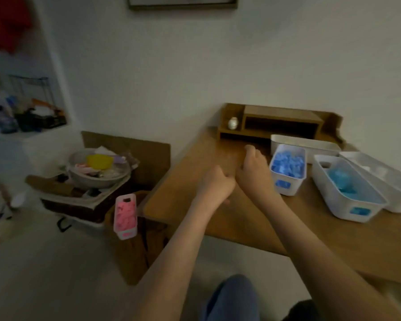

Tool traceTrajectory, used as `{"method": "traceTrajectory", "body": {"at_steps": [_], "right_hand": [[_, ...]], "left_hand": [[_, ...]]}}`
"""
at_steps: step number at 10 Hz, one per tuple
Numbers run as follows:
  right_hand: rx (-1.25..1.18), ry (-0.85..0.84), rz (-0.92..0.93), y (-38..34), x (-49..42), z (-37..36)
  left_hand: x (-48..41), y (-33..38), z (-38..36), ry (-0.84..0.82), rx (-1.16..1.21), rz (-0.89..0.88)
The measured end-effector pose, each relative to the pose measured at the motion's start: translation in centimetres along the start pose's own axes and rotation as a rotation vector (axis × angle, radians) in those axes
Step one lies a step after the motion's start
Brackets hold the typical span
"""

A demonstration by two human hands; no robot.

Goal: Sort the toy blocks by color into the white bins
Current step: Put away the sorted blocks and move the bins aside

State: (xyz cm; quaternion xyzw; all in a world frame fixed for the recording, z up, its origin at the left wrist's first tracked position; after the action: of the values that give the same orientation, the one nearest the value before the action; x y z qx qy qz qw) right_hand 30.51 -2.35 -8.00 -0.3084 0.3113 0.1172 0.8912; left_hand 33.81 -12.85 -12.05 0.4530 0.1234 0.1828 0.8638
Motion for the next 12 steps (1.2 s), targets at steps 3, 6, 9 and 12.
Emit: {"method": "traceTrajectory", "body": {"at_steps": [3, 6, 9, 12], "right_hand": [[0.530, -0.134, -0.032, 9.0, -1.3, -0.9], [0.235, -0.020, 0.162, 2.5, -0.3, -2.1], [-0.096, 0.018, 0.460, -13.9, 3.9, -7.1], [-0.370, -0.124, 0.647, -28.8, 13.7, -17.6]], "left_hand": [[-0.6, 2.2, -4.4, -0.066, 0.095, 0.021], [-2.0, -1.4, -0.2, 0.119, 0.173, 0.064], [-3.4, -11.1, 11.2, 0.435, 0.494, 0.307], [-0.5, -22.1, 22.1, 0.800, -0.523, 0.384]]}}
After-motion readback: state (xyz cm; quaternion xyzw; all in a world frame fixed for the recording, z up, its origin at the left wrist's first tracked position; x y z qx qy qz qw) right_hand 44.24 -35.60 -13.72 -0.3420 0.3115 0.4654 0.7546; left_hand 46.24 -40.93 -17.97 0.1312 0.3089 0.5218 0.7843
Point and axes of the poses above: each hand's wrist, its own x-axis away from the middle knuckle, its own z-axis out of the back of the hand, y = z × x, the point moved 7 cm from there along -x, towards the middle knuckle, and after that the axes turned 11 degrees about y, right-handed, at the moved point
